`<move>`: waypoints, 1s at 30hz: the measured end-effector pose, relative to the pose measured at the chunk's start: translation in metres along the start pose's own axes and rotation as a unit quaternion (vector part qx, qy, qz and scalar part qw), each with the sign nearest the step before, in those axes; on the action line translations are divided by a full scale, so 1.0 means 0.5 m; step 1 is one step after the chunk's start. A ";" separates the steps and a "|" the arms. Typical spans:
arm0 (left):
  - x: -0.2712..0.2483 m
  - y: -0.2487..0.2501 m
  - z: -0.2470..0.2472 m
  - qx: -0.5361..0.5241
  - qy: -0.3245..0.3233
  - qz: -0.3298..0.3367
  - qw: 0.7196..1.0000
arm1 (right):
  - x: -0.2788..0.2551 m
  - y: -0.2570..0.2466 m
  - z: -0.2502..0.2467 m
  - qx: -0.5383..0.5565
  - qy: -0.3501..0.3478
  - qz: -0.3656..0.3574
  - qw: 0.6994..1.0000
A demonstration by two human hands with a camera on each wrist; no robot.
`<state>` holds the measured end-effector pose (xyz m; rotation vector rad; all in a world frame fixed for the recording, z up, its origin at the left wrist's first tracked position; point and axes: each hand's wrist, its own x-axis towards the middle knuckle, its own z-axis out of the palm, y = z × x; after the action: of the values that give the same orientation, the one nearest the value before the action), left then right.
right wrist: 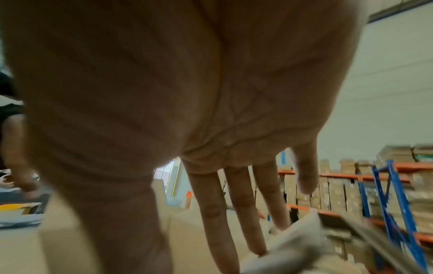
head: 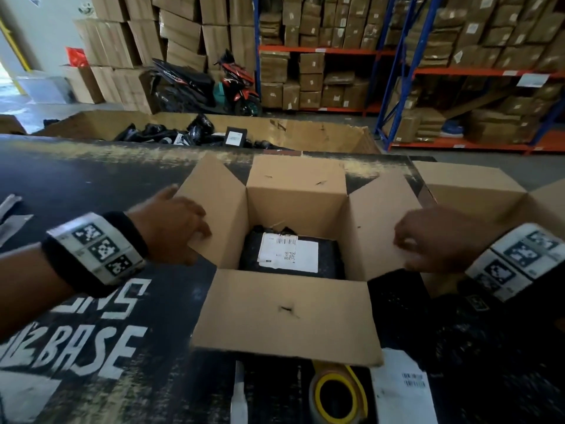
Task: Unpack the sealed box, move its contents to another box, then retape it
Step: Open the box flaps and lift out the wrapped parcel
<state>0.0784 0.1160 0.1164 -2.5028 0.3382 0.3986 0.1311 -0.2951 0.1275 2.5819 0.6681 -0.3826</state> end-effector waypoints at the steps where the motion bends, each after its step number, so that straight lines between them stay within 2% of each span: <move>1: -0.002 0.015 0.015 -0.031 -0.001 -0.003 1.000 | -0.001 -0.015 0.023 0.025 0.006 -0.004 1.000; 5: 0.006 0.049 0.071 -0.163 0.019 -0.029 0.986 | 0.011 -0.070 0.086 0.137 -0.001 0.005 0.991; 11: 0.018 0.086 0.134 -0.373 0.043 -0.049 0.925 | 0.042 -0.126 0.151 0.280 0.058 0.057 0.956; 13: 0.020 0.092 0.144 -0.407 0.046 -0.048 0.911 | 0.045 -0.129 0.158 0.316 0.069 0.061 0.944; 16: 0.023 0.086 0.136 -0.392 0.034 -0.052 0.918 | 0.042 -0.121 0.154 0.310 0.066 0.060 0.946; 19: 0.036 0.064 0.086 -0.323 0.029 -0.069 0.943 | 0.045 -0.104 0.123 0.271 0.044 0.065 0.959; 22: 0.057 0.033 -0.006 -0.313 0.088 -0.063 0.944 | 0.065 -0.078 0.052 0.254 0.049 0.067 0.964; 26: 0.118 0.023 -0.159 -0.388 0.188 -0.042 0.902 | 0.125 -0.069 -0.071 0.312 0.150 0.054 0.937; 29: 0.196 0.046 -0.220 -0.467 0.163 -0.062 0.867 | 0.186 -0.099 -0.140 0.436 0.143 0.049 0.887; 30: 0.222 0.059 -0.229 -0.472 0.147 -0.067 0.867 | 0.214 -0.109 -0.150 0.465 0.129 0.052 0.874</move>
<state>0.1951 0.0096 0.1526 -3.5438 0.0697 0.1156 0.2047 -0.1748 0.1340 3.6250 0.4854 -0.3853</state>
